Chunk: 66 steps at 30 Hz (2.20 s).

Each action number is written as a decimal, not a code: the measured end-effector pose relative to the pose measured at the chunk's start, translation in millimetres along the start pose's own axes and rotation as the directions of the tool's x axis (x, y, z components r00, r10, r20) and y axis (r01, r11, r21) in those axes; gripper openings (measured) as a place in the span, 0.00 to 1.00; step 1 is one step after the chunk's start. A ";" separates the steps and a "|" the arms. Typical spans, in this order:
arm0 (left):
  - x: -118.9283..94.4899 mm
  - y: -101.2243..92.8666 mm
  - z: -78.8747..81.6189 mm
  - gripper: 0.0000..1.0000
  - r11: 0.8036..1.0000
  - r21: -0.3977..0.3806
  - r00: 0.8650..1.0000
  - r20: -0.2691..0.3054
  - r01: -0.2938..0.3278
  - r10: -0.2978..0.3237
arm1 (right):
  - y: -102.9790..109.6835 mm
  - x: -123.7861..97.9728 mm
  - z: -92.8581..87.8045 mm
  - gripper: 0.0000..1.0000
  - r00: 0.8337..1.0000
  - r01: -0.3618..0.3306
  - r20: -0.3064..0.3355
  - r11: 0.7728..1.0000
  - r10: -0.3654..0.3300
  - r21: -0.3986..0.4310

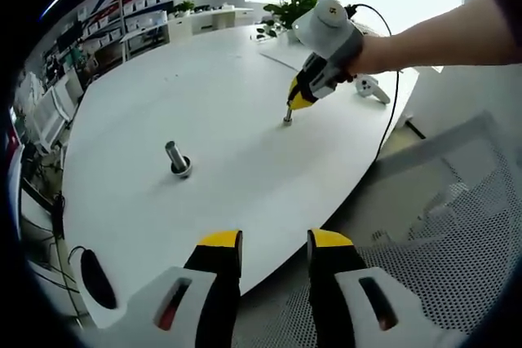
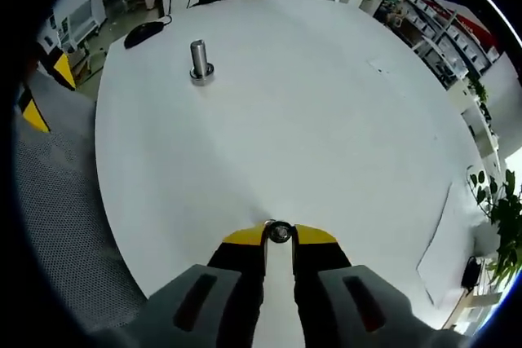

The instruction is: Place the washer onto the threaded stud by aligning its center hole with the stud, sliding it down to the base, and recovering from edge contact or off-axis alignment until the washer reaches the visible bottom stop.

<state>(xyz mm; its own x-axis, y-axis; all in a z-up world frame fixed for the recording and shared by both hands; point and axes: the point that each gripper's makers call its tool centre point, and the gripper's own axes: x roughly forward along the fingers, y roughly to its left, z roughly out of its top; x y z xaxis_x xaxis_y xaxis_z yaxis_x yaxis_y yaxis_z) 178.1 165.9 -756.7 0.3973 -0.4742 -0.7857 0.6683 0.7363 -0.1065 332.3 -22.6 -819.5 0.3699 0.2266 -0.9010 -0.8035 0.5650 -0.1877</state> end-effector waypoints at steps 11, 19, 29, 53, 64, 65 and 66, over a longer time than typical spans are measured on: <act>1.5 2.3 -5.3 0.30 1.000 -0.012 1.000 -0.020 -0.006 0.005 | 1.0 23.4 -8.1 0.14 0.999 -0.039 -0.036 0.999 0.039 -0.001; 2.6 5.1 -10.1 0.30 1.000 -0.015 0.999 -0.044 -0.018 0.017 | 0.4 29.0 -11.8 0.14 0.998 -0.049 -0.051 0.999 0.049 0.003; 4.0 8.5 -13.7 0.30 0.999 -0.019 0.998 -0.061 -0.032 0.030 | -2.5 30.7 -13.6 0.17 0.998 -0.059 -0.026 0.997 0.060 0.048; 1.0 3.2 -2.9 0.30 1.000 -0.015 1.000 -0.012 -0.010 0.010 | 20.3 -49.8 -22.8 0.23 0.985 0.024 0.159 0.962 -0.070 0.273; -2.8 1.6 8.7 0.30 1.000 0.004 0.999 0.038 -0.010 0.009 | 33.0 -102.8 -1.1 0.23 0.930 -0.020 0.337 0.898 -0.144 0.439; -3.2 1.1 9.4 0.30 1.000 0.006 0.999 0.041 -0.009 0.009 | 34.6 -108.4 0.9 0.23 0.925 -0.018 0.347 0.895 -0.154 0.446; -3.2 0.8 9.8 0.30 1.000 0.006 0.999 0.043 -0.008 0.007 | 36.0 -111.2 1.3 0.23 0.923 -0.014 0.351 0.896 -0.159 0.443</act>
<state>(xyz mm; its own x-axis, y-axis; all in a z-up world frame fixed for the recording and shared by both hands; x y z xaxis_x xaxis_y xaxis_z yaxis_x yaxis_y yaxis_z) 183.5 163.2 -748.3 0.4291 -0.4893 -0.7592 0.6691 0.7369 -0.0968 262.9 -26.5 -725.6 0.6330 0.3980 -0.6640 -0.5188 0.8547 0.0177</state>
